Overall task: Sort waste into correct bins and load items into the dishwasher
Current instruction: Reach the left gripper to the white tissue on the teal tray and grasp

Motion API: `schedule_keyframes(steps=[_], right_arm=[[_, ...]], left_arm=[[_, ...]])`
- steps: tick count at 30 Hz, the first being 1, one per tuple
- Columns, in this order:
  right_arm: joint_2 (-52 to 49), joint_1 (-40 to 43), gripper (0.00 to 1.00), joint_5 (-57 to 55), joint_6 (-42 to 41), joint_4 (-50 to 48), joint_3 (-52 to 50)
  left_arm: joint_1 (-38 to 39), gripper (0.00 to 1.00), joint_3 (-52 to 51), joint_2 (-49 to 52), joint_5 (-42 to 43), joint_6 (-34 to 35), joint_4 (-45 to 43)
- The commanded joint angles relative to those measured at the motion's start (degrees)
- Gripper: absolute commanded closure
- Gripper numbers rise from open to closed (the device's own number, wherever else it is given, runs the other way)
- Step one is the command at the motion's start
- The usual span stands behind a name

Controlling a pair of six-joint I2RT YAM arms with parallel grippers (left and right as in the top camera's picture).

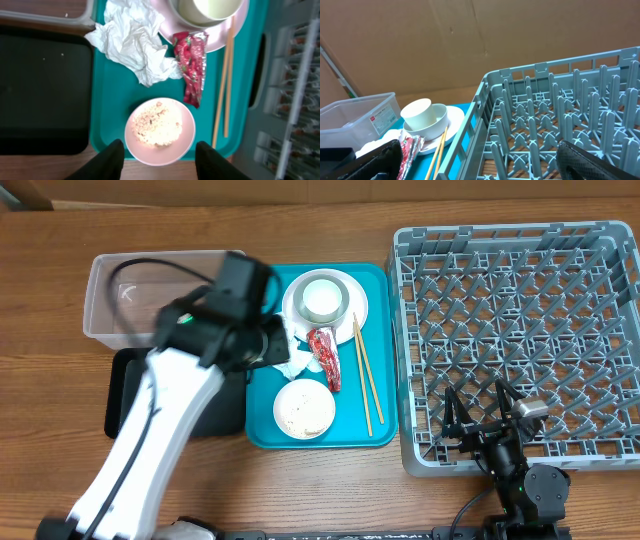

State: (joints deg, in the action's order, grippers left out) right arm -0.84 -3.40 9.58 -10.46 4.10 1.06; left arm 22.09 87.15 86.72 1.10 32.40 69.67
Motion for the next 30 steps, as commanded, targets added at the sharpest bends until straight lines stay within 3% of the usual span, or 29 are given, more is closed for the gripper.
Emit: schedule_keyframes(steps=[1, 8, 20, 27, 30], right_arm=[[0.7, 0.3, 0.0, -0.5, 0.0, -0.3, -0.6], [0.7, 0.3, 0.0, -0.5, 0.0, -0.3, -0.6], [0.7, 0.3, 0.0, -0.5, 0.0, -0.3, -0.6], [0.7, 0.3, 0.0, -0.5, 0.0, -0.3, -0.6], [0.7, 0.3, 0.0, -0.5, 0.0, -0.3, -0.6]], left_arm=[[1.7, 0.48, 1.1, 5.8, -5.1, 4.1, -1.4], [2.3, 0.44, 1.1, 17.3, -5.1, 4.1, -6.3], [2.4, 0.41, 1.1, 27.4, -6.0, 4.1, -10.1], [2.3, 0.42, 1.1, 31.4, -6.5, 4.1, -10.5], [2.3, 0.46, 1.1, 31.6, -7.5, 4.0, -11.3]])
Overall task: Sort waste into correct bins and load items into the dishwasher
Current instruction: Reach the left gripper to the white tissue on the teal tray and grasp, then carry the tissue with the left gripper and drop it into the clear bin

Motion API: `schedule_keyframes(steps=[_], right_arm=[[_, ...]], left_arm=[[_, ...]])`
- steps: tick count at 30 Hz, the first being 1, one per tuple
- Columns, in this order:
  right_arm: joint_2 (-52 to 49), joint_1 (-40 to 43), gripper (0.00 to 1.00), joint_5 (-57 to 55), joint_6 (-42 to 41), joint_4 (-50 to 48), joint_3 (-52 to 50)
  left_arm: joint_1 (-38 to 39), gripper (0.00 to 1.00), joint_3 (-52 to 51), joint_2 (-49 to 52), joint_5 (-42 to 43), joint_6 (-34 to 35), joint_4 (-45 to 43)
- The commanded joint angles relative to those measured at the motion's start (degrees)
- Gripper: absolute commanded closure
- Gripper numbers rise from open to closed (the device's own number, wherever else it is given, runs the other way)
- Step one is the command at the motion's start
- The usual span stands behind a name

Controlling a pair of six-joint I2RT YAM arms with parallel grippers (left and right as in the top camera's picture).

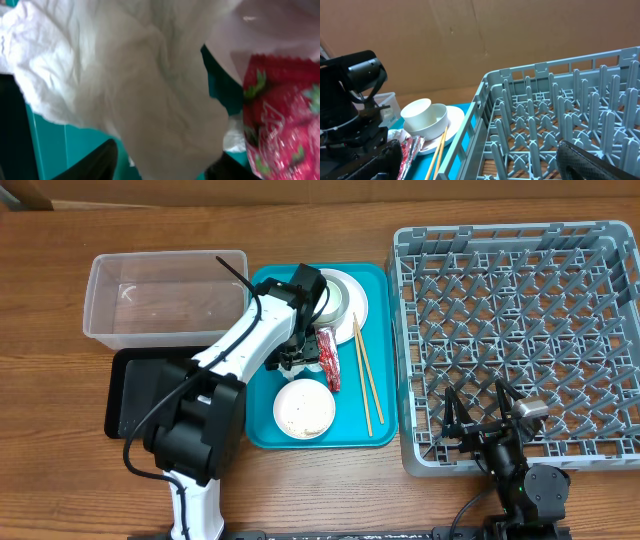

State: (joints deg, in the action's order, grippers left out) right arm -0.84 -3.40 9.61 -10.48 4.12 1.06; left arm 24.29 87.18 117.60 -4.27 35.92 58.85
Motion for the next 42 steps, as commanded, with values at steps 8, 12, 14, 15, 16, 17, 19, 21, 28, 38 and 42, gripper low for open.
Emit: schedule_keyframes(steps=[8, 12, 14, 15, 16, 17, 19, 21, 28, 38, 42], right_arm=[[0.7, 0.3, 0.0, -0.5, 0.0, -0.3, -0.6], [0.7, 0.3, 0.0, -0.5, 0.0, -0.3, -0.6], [0.7, 0.3, 0.0, -0.5, 0.0, -0.3, -0.6], [0.7, 0.3, 0.0, -0.5, 0.0, -0.3, -0.6], [0.7, 0.3, 0.0, -0.5, 0.0, -0.3, -0.6], [0.7, 0.3, 0.0, -0.5, 0.0, -0.3, -0.6], [0.7, 0.3, 0.0, -0.5, 0.0, -0.3, -0.6], [0.7, 0.3, 0.0, -0.5, 0.0, -0.3, -0.6], [0.7, 0.3, 0.0, -0.5, 0.0, -0.3, -0.6], [0.7, 0.3, 0.0, -0.5, 0.0, -0.3, -0.6], [0.7, 0.3, 0.0, -0.5, 0.0, -0.3, -0.6]], left_arm=[[0.1, 0.94, 1.0, 0.7, -2.3, 0.5, -1.8], [0.0, 0.96, 2.7, 0.5, -2.3, -0.9, -0.3], [-0.2, 0.96, 5.6, 0.0, -2.3, -1.2, 2.5], [-0.3, 0.96, 7.5, -0.3, -2.3, -1.2, 4.1], [-0.3, 0.96, 10.0, -0.9, -2.3, -1.2, 5.9], [-0.3, 0.96, 12.2, -1.4, -2.4, -1.2, 7.3], [-0.3, 0.96, 17.3, -3.1, -2.4, -1.7, 10.1], [-0.3, 0.96, 21.2, -4.7, -2.4, -1.7, 12.0], [-1.8, 0.96, 29.7, -11.1, -9.0, -2.8, 16.4], [-11.7, 0.96, 28.1, -11.1, -18.2, -5.6, 18.1], [-15.7, 0.96, 27.1, -9.0, -18.1, -6.3, 18.1]])
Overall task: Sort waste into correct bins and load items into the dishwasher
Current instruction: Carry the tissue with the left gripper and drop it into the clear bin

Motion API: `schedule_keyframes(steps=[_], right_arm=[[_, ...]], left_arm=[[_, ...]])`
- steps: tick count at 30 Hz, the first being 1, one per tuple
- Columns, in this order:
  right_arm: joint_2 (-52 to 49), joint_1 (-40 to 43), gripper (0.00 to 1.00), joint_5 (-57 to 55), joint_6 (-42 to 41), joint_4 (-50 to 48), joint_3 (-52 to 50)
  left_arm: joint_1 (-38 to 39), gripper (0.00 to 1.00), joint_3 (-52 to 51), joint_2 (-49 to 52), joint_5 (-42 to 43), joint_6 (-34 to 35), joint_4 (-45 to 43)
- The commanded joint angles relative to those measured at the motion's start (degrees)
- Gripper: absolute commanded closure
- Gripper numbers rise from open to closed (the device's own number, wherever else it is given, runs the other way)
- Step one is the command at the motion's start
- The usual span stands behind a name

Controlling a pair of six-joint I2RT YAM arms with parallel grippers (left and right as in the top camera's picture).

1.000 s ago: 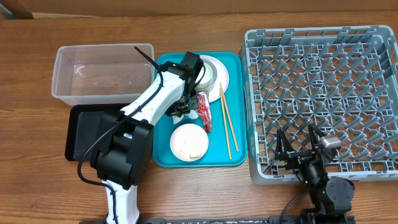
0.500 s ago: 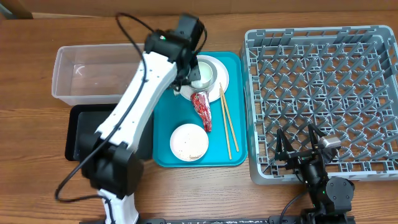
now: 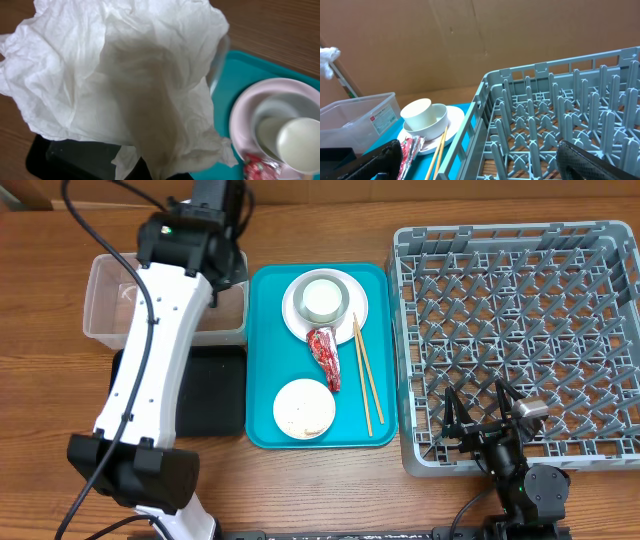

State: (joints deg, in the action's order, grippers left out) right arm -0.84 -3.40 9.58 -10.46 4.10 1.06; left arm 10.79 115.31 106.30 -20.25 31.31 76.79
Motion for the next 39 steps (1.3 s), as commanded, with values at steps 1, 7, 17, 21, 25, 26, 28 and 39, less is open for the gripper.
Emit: schedule_keyframes(steps=[1, 7, 17, 21, 25, 26, 28, 39], right_arm=[[0.7, 0.3, 0.0, -0.5, 0.0, -0.3, -0.6], [0.7, 0.3, 0.0, -0.5, 0.0, -0.3, -0.6], [0.7, 0.3, 0.0, -0.5, 0.0, -0.3, -0.6], [0.7, 0.3, 0.0, -0.5, 0.0, -0.3, -0.6], [0.7, 0.3, 0.0, -0.5, 0.0, -0.3, -0.6], [0.7, 0.3, 0.0, -0.5, 0.0, -0.3, -0.6], [0.7, 0.3, 0.0, -0.5, 0.0, -0.3, -0.6], [0.7, 0.3, 0.0, -0.5, 0.0, -0.3, -0.6]], left_arm=[[-3.1, 0.96, -1.1, 2.9, -1.6, -2.2, 0.0], [-8.5, 0.96, -1.2, 5.7, 4.1, -6.1, -1.2], [-12.7, 0.95, -1.4, 10.3, 6.9, -8.7, -2.1], [-13.1, 0.95, -1.7, 11.7, 7.0, -9.1, -2.3], [-13.1, 0.93, -1.7, 13.0, 7.6, -10.0, -2.3], [-13.1, 0.92, -1.7, 13.2, 8.1, -10.4, -2.3], [-13.1, 0.83, -1.7, 13.6, 8.3, -10.6, -2.2], [-13.1, 0.37, 0.2, 13.0, 11.9, -9.8, -0.5]])
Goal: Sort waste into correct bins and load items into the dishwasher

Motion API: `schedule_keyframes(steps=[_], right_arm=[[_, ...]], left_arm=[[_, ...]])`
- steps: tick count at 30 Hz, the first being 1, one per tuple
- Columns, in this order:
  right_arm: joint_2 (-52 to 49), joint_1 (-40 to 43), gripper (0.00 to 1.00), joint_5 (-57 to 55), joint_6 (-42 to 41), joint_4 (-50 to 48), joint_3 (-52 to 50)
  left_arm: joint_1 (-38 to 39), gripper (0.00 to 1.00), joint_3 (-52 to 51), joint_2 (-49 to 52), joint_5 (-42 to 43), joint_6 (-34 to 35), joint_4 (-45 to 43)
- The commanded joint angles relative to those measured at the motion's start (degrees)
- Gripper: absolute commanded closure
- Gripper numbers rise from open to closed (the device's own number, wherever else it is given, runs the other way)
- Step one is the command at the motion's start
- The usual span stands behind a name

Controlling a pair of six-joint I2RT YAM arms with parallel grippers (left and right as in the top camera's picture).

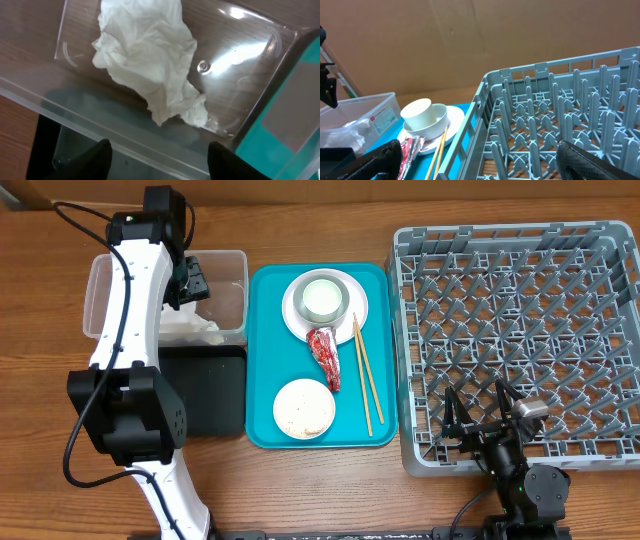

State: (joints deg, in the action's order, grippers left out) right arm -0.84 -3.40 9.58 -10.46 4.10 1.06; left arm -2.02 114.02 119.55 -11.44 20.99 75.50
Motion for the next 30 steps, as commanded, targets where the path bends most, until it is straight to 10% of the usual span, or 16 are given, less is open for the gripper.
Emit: schedule_keyframes(steps=[1, 10, 30], right_arm=[[0.7, 0.3, 0.0, -0.5, 0.0, -0.3, -0.6], [0.7, 0.3, 0.0, -0.5, 0.0, -0.3, -0.6], [0.7, 0.3, 0.0, -0.5, 0.0, -0.3, -0.6]], left_arm=[[-0.3, 0.37, 2.2, -0.9, 4.2, 0.9, 1.3], [5.5, 0.38, 3.6, -13.8, 18.5, 1.3, 7.5], [42.0, 0.39, 3.4, -18.1, 14.2, 14.8, 14.7]])
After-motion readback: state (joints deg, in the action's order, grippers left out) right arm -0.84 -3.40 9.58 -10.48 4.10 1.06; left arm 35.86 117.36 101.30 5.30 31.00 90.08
